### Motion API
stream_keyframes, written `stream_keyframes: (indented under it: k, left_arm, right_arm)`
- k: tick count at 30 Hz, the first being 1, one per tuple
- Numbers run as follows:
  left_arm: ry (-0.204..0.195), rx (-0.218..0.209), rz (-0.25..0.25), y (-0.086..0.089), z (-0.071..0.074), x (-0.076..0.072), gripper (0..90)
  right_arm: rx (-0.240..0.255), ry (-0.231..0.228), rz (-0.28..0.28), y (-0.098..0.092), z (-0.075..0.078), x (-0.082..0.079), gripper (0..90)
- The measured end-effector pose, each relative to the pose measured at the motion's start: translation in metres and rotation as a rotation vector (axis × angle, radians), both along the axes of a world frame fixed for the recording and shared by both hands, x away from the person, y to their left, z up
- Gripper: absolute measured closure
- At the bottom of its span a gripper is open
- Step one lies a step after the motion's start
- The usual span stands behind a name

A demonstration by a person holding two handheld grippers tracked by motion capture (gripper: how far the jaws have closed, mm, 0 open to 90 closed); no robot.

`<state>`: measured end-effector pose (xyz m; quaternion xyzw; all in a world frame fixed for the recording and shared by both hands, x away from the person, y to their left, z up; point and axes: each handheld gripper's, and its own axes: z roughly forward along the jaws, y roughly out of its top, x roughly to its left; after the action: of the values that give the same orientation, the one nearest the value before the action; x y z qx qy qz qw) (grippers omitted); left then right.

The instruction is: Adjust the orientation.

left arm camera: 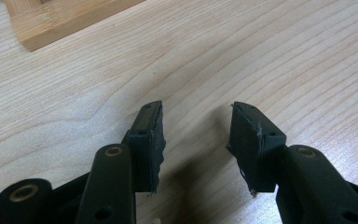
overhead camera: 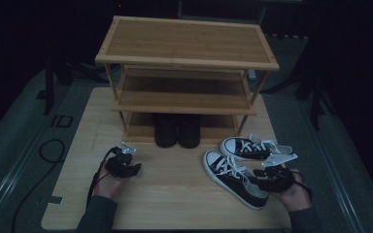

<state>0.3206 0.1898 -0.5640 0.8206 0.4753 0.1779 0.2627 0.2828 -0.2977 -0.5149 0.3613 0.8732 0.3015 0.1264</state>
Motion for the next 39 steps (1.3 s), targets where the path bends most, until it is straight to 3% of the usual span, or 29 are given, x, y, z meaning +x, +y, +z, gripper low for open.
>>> stream_keyframes:
  k: [8, 15, 24, 39]
  left_arm:
    - [-0.002, -0.002, 0.000, 0.000, 0.000, 0.000, 55.0]
    - [-0.003, -0.001, -0.001, 0.000, 0.000, 0.000, 55.0]
    - [-0.002, -0.007, 0.000, 0.000, -0.001, 0.000, 55.1]
    - [0.000, -0.012, -0.002, 0.000, -0.001, 0.000, 55.2]
  right_arm:
    - [-0.063, 0.035, 0.000, 0.013, -0.021, 0.016, 73.6]
    - [-0.063, -0.017, 0.026, 0.018, -0.025, 0.017, 87.2]
    - [0.006, -0.033, -0.001, 0.024, -0.028, 0.017, 88.2]
    - [0.056, -0.011, -0.056, 0.050, -0.023, 0.022, 88.1]
